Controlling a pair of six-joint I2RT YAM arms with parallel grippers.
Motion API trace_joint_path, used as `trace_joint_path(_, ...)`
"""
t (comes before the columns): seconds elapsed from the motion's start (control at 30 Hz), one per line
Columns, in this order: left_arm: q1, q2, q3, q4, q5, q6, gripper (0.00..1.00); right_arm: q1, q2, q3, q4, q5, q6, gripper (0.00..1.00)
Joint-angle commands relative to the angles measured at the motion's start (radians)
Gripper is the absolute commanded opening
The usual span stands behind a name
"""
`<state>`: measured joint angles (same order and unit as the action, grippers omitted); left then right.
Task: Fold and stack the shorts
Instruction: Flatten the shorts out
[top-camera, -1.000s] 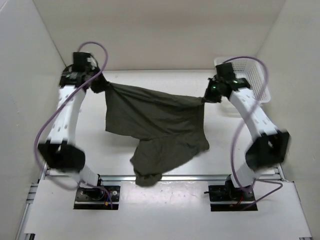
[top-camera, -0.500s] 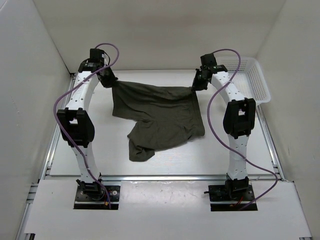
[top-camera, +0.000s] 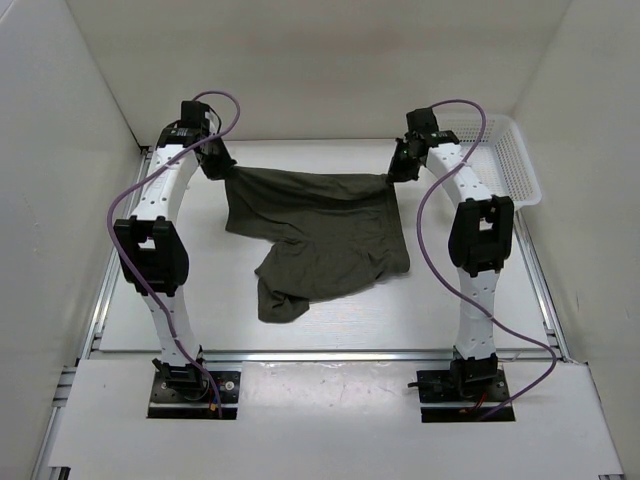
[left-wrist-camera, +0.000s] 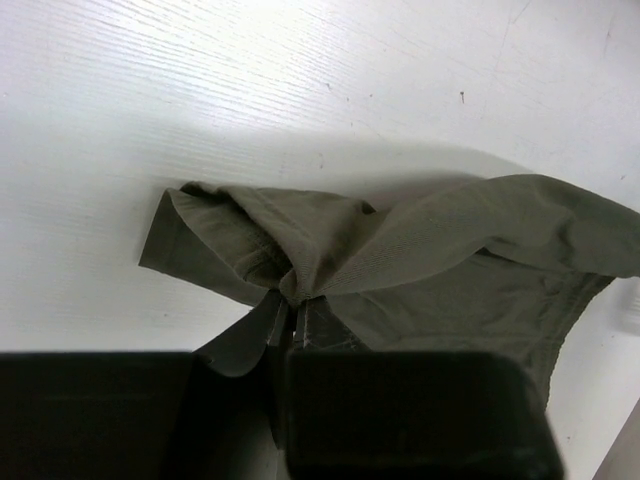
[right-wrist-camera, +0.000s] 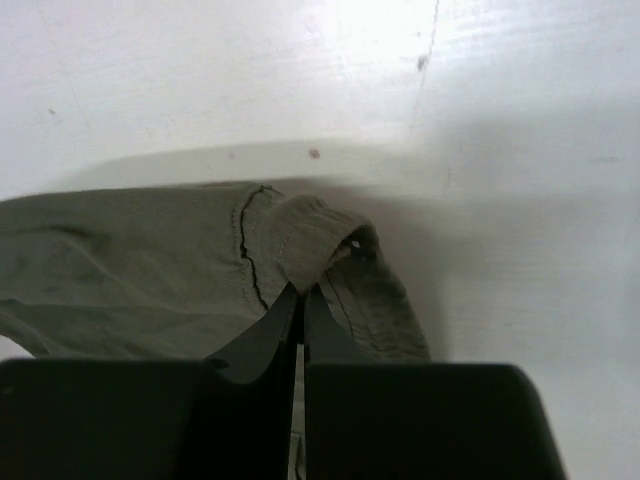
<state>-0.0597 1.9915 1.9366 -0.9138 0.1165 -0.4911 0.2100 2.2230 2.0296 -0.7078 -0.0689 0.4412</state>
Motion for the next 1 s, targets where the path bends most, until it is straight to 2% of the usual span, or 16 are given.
trace_joint_path(0.0, 0.008, -0.005, 0.06, 0.009, 0.003, 0.016, 0.11, -0.018, 0.027, 0.122, 0.008, -0.011, -0.007, 0.01)
trace_joint_path(0.2, 0.008, 0.085, 0.163, 0.009, 0.022, 0.016, 0.11, -0.029, 0.081, 0.242, -0.01, -0.034, 0.002, 0.0)
trace_joint_path(0.27, 0.008, 0.113, 0.194, 0.009, 0.047, 0.016, 0.11, -0.029, 0.092, 0.251, -0.019, -0.045, -0.009, 0.34)
trace_joint_path(0.3, 0.018, 0.151, 0.241, -0.011, 0.073, 0.025, 0.29, -0.029, 0.092, 0.262, -0.019, -0.064, -0.009, 0.58)
trace_joint_path(0.37, 0.018, 0.177, 0.284, -0.049, 0.087, 0.025, 0.6, -0.029, 0.061, 0.25, -0.019, -0.086, -0.019, 0.67)
trace_joint_path(0.4, 0.027, 0.178, 0.297, -0.083, 0.087, 0.035, 0.82, -0.029, 0.037, 0.204, -0.004, -0.086, -0.019, 0.69)
trace_joint_path(0.5, 0.017, 0.101, 0.259, -0.083, 0.042, 0.036, 1.0, -0.029, -0.129, 0.074, 0.077, -0.06, -0.007, 0.71)
trace_joint_path(0.53, 0.017, 0.031, 0.207, -0.083, 0.011, 0.048, 1.0, -0.029, -0.178, -0.024, 0.094, -0.048, 0.002, 0.71)
trace_joint_path(0.67, -0.028, -0.198, -0.046, -0.083, -0.009, 0.081, 0.95, -0.029, -0.463, -0.309, 0.133, -0.048, 0.028, 0.63)
trace_joint_path(0.7, -0.04, -0.247, -0.118, -0.071, -0.009, 0.082, 0.87, -0.029, -0.509, -0.374, 0.145, -0.048, 0.043, 0.59)
trace_joint_path(0.73, -0.063, -0.345, -0.269, -0.071, 0.0, 0.069, 0.79, -0.029, -0.589, -0.504, 0.157, -0.048, 0.056, 0.42)
trace_joint_path(0.77, -0.075, -0.394, -0.35, -0.054, 0.012, 0.057, 0.67, -0.029, -0.627, -0.57, 0.157, -0.037, 0.056, 0.33)
trace_joint_path(0.8, -0.086, -0.439, -0.429, -0.033, 0.026, 0.042, 0.4, -0.029, -0.661, -0.632, 0.157, -0.037, 0.07, 0.27)
trace_joint_path(0.87, -0.124, -0.554, -0.637, -0.013, 0.073, -0.002, 0.19, -0.029, -0.738, -0.793, 0.157, -0.037, 0.08, 0.13)
trace_joint_path(0.93, -0.161, -0.617, -0.746, -0.002, 0.083, -0.033, 0.11, -0.029, -0.788, -0.877, 0.157, -0.077, 0.089, 0.1)
trace_joint_path(0.97, -0.211, -0.667, -0.828, 0.007, 0.083, -0.065, 0.13, -0.038, -0.802, -0.949, 0.157, -0.097, 0.099, 0.17)
